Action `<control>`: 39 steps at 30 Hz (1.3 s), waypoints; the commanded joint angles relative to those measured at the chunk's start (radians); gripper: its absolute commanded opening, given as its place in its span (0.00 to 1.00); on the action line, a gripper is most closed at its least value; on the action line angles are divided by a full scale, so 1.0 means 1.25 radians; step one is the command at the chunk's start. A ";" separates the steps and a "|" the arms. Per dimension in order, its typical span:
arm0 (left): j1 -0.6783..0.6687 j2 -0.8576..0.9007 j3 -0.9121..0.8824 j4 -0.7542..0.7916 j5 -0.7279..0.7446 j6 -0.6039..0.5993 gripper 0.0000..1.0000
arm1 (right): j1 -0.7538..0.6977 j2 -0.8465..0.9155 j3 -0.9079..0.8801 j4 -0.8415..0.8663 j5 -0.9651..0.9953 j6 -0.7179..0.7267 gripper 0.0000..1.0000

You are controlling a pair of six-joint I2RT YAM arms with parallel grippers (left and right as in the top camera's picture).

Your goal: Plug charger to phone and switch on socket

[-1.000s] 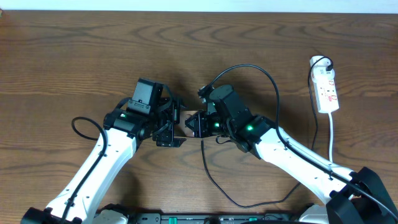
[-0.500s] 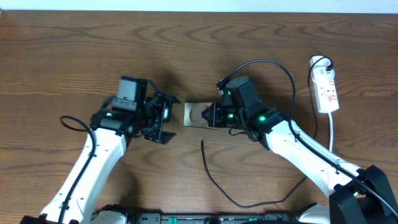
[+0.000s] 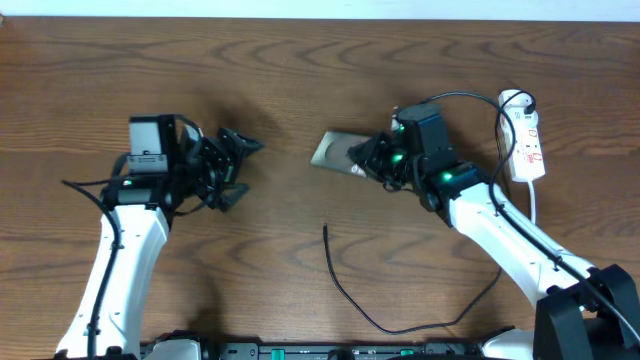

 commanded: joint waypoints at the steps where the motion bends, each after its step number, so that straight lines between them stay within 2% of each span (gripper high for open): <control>1: 0.027 -0.011 -0.025 0.068 0.110 0.042 0.90 | -0.012 0.002 0.013 0.051 -0.022 0.227 0.01; 8: 0.031 -0.011 -0.084 0.210 0.120 -0.056 0.90 | -0.007 0.002 0.013 0.106 -0.067 0.425 0.01; 19: 0.031 -0.011 -0.208 0.533 0.129 -0.261 0.90 | 0.019 0.002 0.013 0.257 -0.071 0.427 0.01; 27: 0.030 -0.011 -0.325 0.827 0.058 -0.448 0.90 | 0.052 0.002 0.013 0.289 -0.067 0.443 0.01; 32: 0.029 -0.011 -0.365 0.898 0.023 -0.482 0.91 | 0.075 0.002 0.013 0.329 -0.063 0.451 0.01; 39: 0.000 -0.011 -0.367 0.902 -0.030 -0.491 0.90 | 0.128 0.002 0.013 0.328 -0.038 0.460 0.01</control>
